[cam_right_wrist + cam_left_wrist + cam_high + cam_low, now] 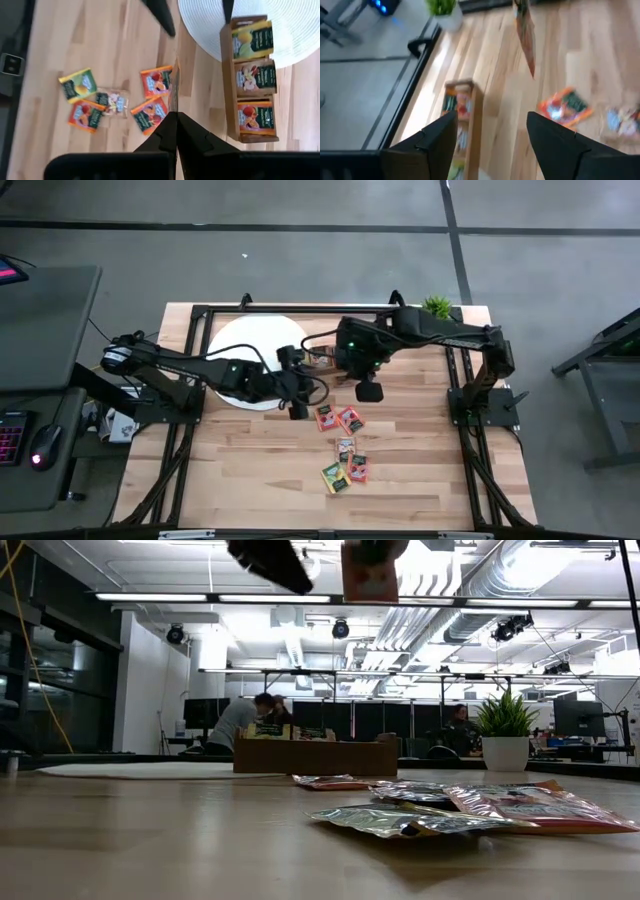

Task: Pick & Place Tea
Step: Put the orange tea bag into the right compartment of the wooden organizer

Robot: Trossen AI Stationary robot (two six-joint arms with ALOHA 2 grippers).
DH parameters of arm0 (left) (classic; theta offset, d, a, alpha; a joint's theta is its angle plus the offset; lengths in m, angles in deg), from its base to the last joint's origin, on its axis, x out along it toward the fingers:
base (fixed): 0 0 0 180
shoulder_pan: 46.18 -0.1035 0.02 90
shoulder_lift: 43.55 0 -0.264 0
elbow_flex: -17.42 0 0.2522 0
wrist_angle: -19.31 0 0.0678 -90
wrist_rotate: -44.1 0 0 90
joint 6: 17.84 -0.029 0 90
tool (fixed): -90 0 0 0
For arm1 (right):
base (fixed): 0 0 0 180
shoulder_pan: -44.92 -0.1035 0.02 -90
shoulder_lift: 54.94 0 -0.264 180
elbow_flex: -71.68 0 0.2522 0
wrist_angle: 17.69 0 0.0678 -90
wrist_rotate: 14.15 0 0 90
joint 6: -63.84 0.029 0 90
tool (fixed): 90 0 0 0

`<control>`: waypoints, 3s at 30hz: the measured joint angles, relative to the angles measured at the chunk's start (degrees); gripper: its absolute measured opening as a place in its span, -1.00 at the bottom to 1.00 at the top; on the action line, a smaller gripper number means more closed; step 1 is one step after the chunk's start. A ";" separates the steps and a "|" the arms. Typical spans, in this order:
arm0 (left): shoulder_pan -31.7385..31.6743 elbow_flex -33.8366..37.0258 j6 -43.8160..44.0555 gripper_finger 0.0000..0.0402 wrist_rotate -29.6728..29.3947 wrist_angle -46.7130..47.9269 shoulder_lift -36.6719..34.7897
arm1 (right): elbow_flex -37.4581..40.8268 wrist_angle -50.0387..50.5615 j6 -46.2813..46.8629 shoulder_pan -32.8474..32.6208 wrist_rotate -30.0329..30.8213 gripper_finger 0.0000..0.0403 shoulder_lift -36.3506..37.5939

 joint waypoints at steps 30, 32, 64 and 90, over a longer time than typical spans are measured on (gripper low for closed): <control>10.54 34.50 23.67 0.16 -4.31 -25.84 -17.42 | 32.02 -31.81 -23.04 26.46 -10.23 -1.00 0.20; 10.51 34.89 23.69 0.16 -3.80 -27.97 -17.42 | 32.73 -33.21 -23.52 26.81 -10.68 -1.00 0.17; 10.51 35.14 24.07 0.16 -1.60 -30.34 -17.42 | 42.97 -43.30 -22.19 27.08 -8.48 -0.86 0.07; 10.51 35.14 24.53 0.16 0.11 -30.22 -17.03 | 38.62 -40.40 -1.30 22.37 -4.01 -0.36 7.79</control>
